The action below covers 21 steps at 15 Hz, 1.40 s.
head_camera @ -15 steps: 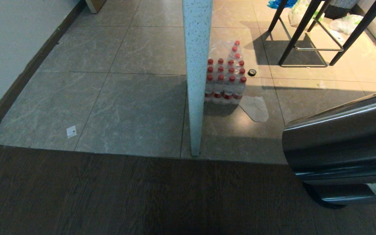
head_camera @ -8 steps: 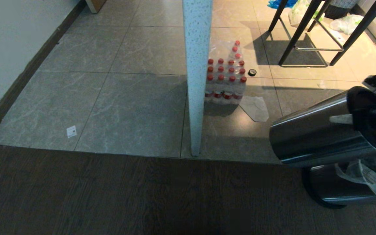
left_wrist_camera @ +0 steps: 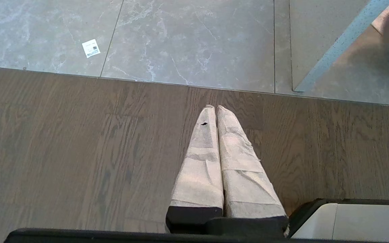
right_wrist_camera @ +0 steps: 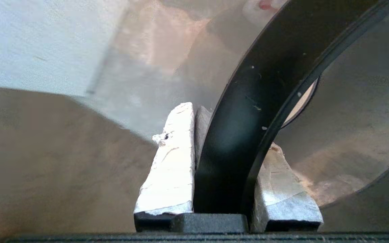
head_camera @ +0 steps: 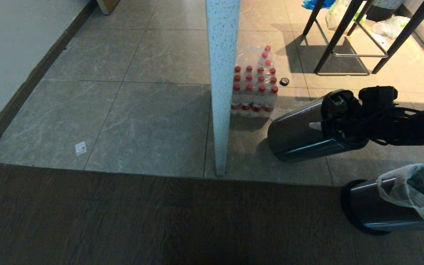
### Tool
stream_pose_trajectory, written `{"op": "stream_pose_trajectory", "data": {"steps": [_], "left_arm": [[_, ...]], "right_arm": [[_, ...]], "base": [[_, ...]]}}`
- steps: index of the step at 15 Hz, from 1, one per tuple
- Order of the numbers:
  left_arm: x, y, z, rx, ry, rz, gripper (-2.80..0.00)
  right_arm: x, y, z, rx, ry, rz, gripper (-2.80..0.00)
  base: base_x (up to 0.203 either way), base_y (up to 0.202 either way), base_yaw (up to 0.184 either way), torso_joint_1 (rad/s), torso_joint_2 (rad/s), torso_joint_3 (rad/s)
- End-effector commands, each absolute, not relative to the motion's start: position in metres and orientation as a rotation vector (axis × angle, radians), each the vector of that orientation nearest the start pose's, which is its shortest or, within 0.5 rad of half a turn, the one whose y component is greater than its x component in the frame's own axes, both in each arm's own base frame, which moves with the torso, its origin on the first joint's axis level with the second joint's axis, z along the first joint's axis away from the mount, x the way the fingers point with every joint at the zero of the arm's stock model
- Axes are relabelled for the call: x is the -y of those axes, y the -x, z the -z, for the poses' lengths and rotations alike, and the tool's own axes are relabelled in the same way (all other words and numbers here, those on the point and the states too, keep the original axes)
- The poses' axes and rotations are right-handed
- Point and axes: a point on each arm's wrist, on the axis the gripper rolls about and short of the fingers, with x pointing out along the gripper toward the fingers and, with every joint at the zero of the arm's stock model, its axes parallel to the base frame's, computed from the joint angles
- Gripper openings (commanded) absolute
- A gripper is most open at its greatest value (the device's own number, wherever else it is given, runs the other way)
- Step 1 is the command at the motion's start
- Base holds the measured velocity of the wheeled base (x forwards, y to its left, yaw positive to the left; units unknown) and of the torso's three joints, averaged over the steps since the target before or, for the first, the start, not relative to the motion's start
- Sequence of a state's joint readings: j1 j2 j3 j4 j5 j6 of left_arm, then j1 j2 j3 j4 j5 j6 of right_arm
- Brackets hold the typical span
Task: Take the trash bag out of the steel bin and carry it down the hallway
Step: Place the outer trash can on the ground
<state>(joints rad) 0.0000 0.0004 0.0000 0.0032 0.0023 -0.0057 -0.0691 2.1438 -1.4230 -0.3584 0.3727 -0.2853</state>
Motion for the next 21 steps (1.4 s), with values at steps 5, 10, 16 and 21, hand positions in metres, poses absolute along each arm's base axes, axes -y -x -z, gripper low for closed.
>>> {"op": "stream_pose_trajectory", "data": {"steps": [5,10,16,21], "left_arm": [[0.000,0.023,-0.075,-0.003,0.006,-0.003,-2.80],[0.000,0.023,-0.075,-0.003,0.006,-0.003,-2.80],[0.000,0.023,-0.075,-0.003,0.006,-0.003,-2.80],[0.000,0.023,-0.075,-0.003,0.006,-0.003,-2.80]], "right_arm": [[0.013,-0.469,-0.115,-0.342,0.283,-0.391,-2.80],[0.011,-0.475,-0.101,-0.371,0.283,-0.402,-2.56],[0.012,-0.479,-0.103,-0.357,0.283,-0.398,0.00],[0.029,-0.454,-0.174,-0.239,0.298,-0.339,0.00]], "base": [[0.000,0.000,0.000,0.000,0.00,0.000],[0.000,0.000,0.000,0.000,0.00,0.000],[0.000,0.000,0.000,0.000,0.00,0.000],[0.000,0.000,0.000,0.000,0.00,0.000]]}}
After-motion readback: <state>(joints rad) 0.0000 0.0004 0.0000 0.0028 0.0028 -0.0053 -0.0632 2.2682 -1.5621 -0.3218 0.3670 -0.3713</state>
